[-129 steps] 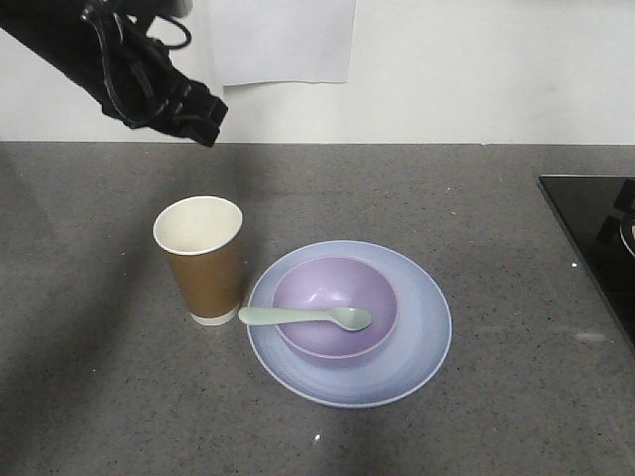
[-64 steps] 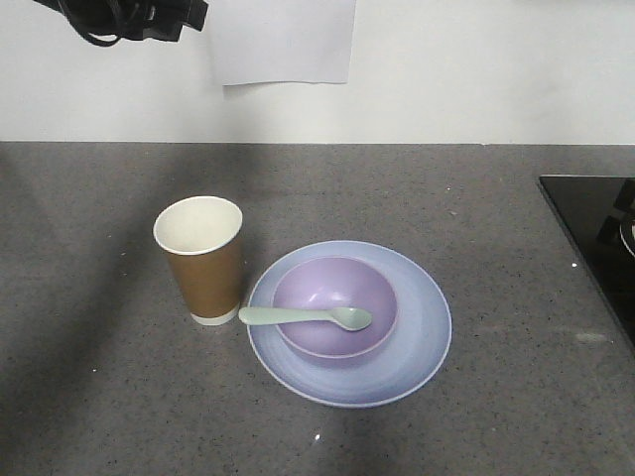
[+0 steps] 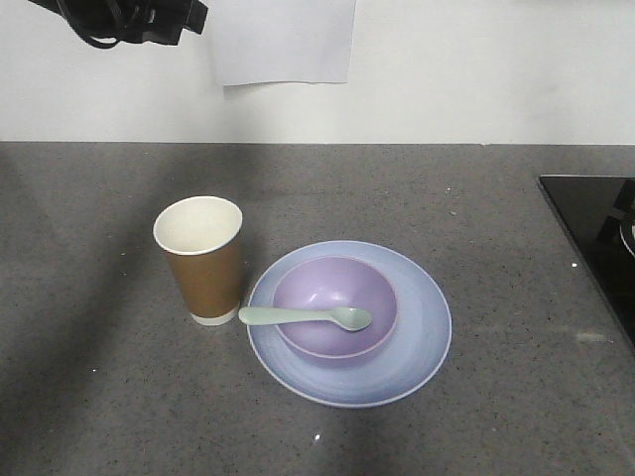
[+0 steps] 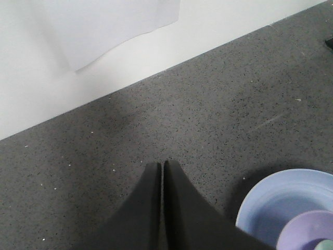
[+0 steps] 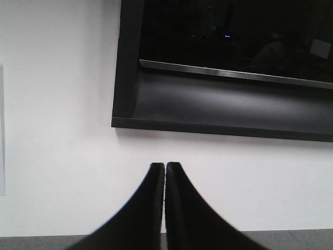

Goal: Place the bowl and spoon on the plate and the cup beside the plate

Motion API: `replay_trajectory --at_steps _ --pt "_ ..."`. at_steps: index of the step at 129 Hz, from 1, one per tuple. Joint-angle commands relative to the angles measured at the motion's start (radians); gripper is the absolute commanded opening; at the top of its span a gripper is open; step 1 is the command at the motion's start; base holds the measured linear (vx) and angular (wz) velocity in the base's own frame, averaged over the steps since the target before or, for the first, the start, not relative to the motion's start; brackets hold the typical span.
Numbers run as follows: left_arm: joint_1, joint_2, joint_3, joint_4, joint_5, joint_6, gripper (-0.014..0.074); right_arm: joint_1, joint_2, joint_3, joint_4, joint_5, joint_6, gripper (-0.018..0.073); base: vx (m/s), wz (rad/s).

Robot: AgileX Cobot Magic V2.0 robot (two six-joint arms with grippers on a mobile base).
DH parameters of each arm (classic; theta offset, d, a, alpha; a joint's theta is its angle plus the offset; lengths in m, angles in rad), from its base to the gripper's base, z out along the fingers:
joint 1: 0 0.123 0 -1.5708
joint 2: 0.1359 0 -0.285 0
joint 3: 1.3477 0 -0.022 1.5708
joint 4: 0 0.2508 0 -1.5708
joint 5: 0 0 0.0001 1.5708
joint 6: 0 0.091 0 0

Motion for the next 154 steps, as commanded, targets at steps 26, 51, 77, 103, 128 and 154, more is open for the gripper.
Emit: replay_trajectory --at_steps 26,51,77,103,128,154 --pt "-0.007 -0.051 -0.032 -0.008 -0.057 -0.008 -0.0008 -0.003 -0.013 -0.026 -0.05 -0.041 0.004 -0.0004 0.0 0.0" --pt "-0.007 -0.051 -0.032 -0.008 -0.057 -0.008 -0.0008 -0.003 -0.013 -0.026 -0.05 -0.041 0.004 -0.0004 0.0 0.0" --pt "-0.007 -0.051 -0.032 -0.008 -0.057 -0.008 -0.0008 -0.003 -0.013 -0.026 -0.05 -0.041 0.004 -0.0004 0.0 0.0" --pt "-0.007 -0.053 -0.032 0.077 -0.095 -0.008 -0.0008 -0.003 -0.013 -0.026 -0.05 -0.041 0.004 -0.0004 0.0 0.0" --pt "-0.007 -0.242 0.122 0.304 -0.143 -0.009 -0.0008 -0.003 -0.013 -0.026 -0.05 -0.04 0.004 -0.0004 0.0 0.0" --pt "0.042 -0.612 0.607 0.388 -0.445 -0.121 -0.0008 -0.003 -0.013 -0.026 -0.05 -0.041 0.004 -0.0006 0.0 0.0"
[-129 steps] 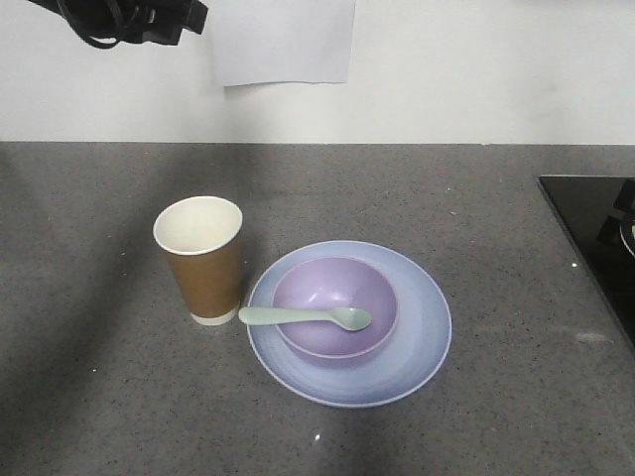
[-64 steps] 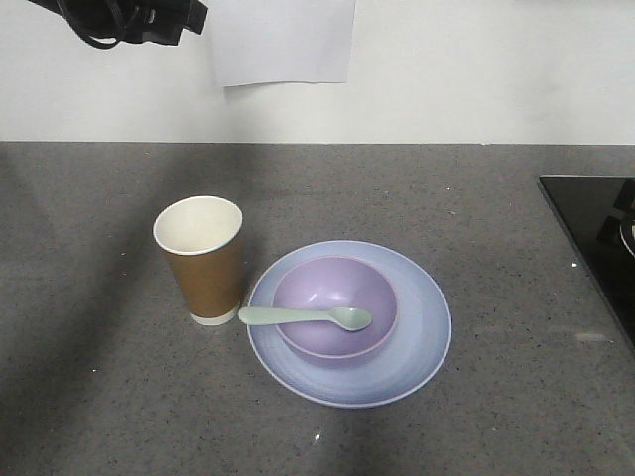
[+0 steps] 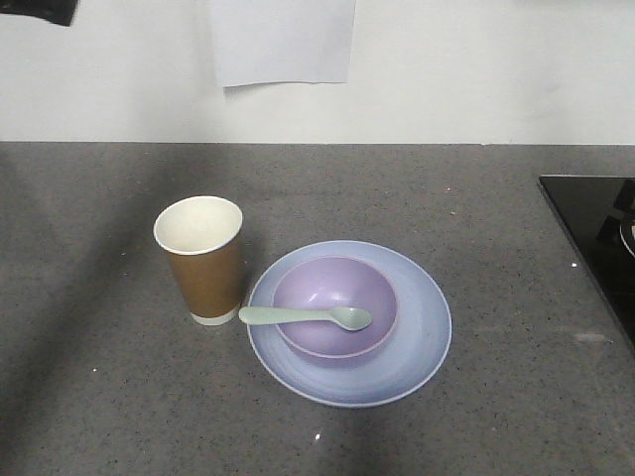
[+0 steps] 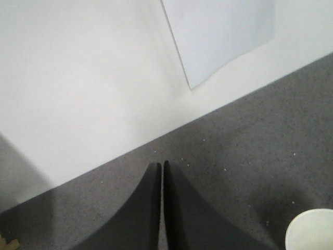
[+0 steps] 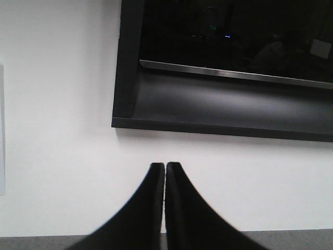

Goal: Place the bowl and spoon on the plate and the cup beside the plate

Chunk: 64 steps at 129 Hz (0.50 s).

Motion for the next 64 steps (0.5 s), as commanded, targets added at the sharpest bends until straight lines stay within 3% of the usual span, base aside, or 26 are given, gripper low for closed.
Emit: replay_trajectory --at_steps 1,13,23,43,64 --pt "0.034 -0.204 0.223 0.03 -0.223 -0.09 -0.0008 -0.003 -0.013 -0.026 -0.05 -0.04 0.004 -0.0006 0.0 0.0" --pt "0.091 -0.427 0.529 0.027 -0.384 -0.197 -0.0008 -0.003 -0.013 -0.026 -0.05 -0.038 0.004 -0.0006 0.0 0.0" --pt "0.135 -0.574 0.767 0.026 -0.465 -0.236 -0.0008 -0.003 -0.013 -0.026 -0.05 -0.039 0.004 -0.0006 0.0 0.0" --pt "0.21 -0.862 1.202 -0.043 -0.668 -0.242 -0.0008 -0.003 -0.013 -0.026 -0.05 -0.039 0.004 -0.0006 0.0 0.0" --pt "0.28 -1.063 1.497 -0.111 -0.825 -0.256 -0.0008 -0.003 -0.013 -0.026 -0.05 -0.038 0.004 -0.0006 0.0 0.0"
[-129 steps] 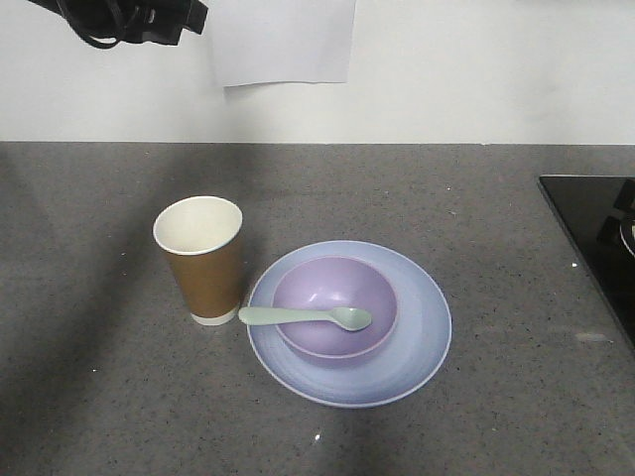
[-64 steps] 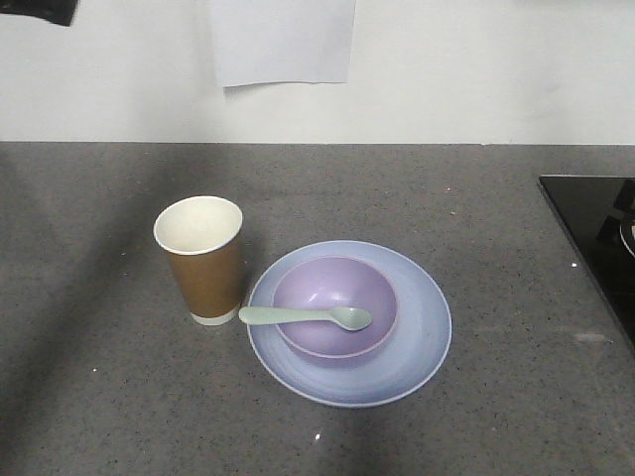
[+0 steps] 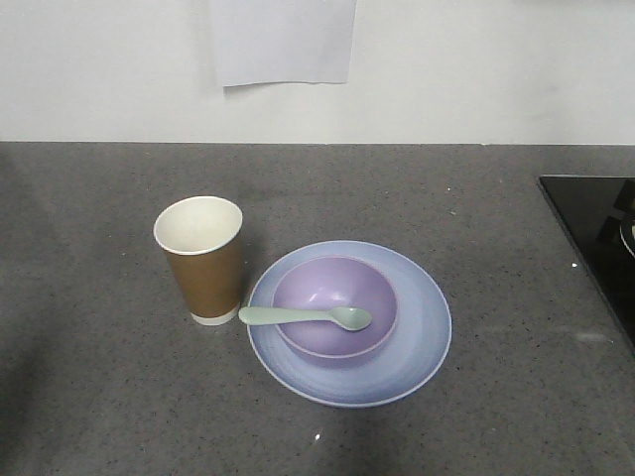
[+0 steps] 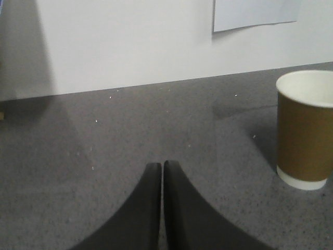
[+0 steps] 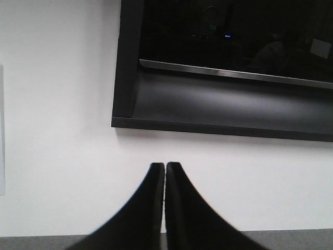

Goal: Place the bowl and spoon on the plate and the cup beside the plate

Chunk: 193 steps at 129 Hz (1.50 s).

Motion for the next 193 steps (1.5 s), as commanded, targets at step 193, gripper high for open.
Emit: replay_trajectory --at_steps 193 --pt "0.074 -0.387 0.309 -0.04 -0.141 -0.062 -0.0006 -0.003 -0.014 -0.026 -0.05 -0.038 0.004 -0.0004 0.0 0.0"
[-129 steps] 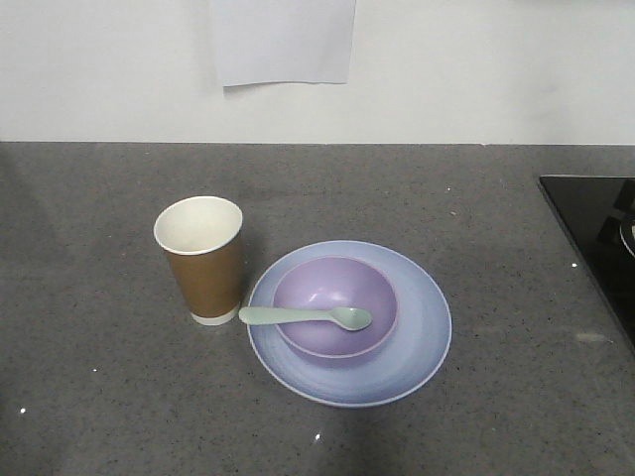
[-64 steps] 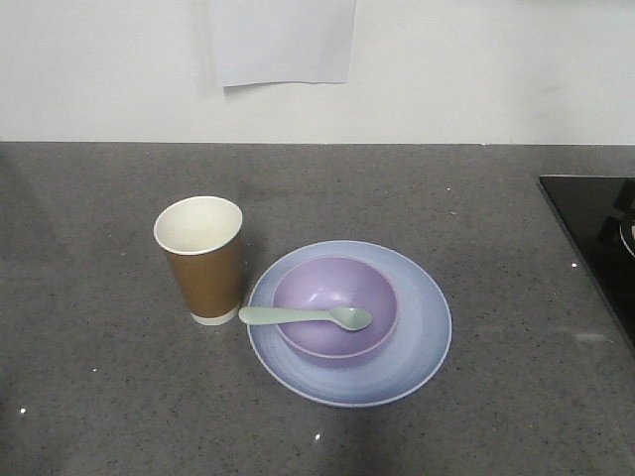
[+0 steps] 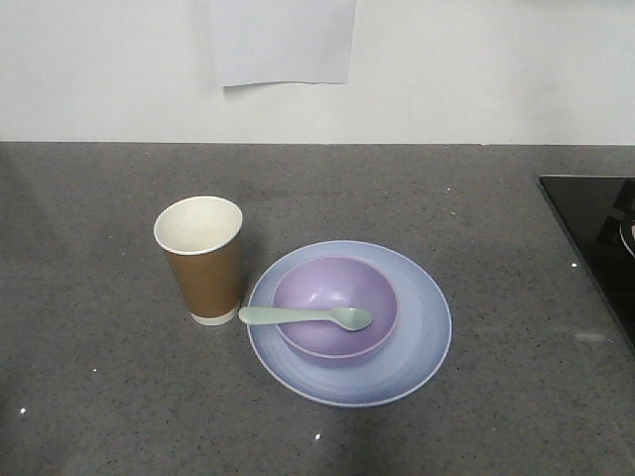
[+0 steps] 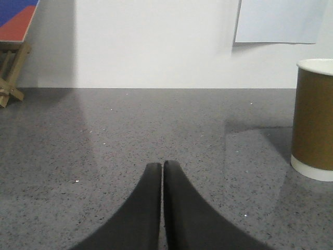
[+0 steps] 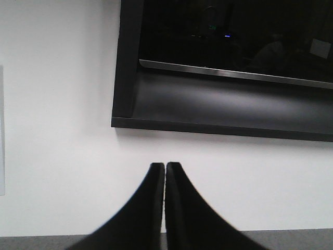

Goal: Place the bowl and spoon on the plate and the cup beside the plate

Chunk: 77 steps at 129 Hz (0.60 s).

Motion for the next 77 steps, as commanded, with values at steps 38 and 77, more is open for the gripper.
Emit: replay_trajectory --at_steps 38,77 --pt "-0.006 -0.016 0.006 -0.007 -0.066 -0.007 -0.0006 -0.003 -0.014 -0.026 -0.05 -0.039 0.004 -0.0004 0.0 0.0" --pt "-0.006 -0.016 0.006 -0.007 -0.066 -0.007 -0.0006 -0.003 -0.002 -0.026 0.305 -0.136 -0.174 -0.0004 0.0 0.0"
